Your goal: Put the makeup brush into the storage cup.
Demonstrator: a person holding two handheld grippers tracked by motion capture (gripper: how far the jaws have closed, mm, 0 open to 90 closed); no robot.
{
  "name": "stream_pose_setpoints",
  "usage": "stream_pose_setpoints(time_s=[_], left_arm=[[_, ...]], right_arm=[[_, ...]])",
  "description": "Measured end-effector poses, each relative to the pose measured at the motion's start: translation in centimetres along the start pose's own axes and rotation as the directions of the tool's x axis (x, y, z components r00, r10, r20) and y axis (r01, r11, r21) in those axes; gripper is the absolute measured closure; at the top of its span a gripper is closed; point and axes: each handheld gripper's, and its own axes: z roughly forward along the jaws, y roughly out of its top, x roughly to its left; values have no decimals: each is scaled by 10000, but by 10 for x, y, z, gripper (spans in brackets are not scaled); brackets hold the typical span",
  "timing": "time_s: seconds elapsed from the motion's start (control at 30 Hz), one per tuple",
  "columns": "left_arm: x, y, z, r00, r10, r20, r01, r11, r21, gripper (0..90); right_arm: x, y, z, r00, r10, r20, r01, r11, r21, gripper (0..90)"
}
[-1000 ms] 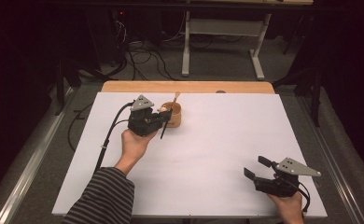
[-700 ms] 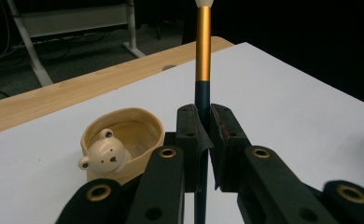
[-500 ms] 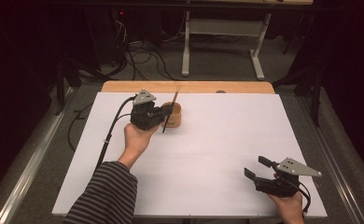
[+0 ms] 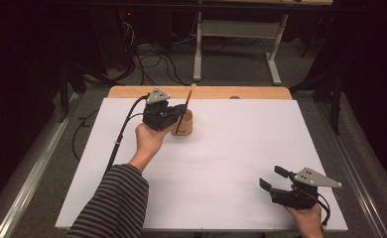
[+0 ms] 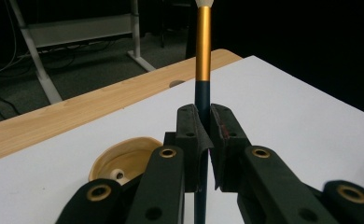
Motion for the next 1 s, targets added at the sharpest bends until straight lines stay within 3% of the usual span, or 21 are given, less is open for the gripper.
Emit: stream_pose_setpoints(time_s=[0.67,1.0], left_arm=[[6,11,24,9999,2,-165,-6,9996,-266,828],[10,13,37,9997,21,-262,-25,9999,-126,829]], right_arm=[[0,0,-2,10000,-32,-70,31,10000,-71,263],[0,0,-2,9999,-59,-87,58,10000,-76,263]])
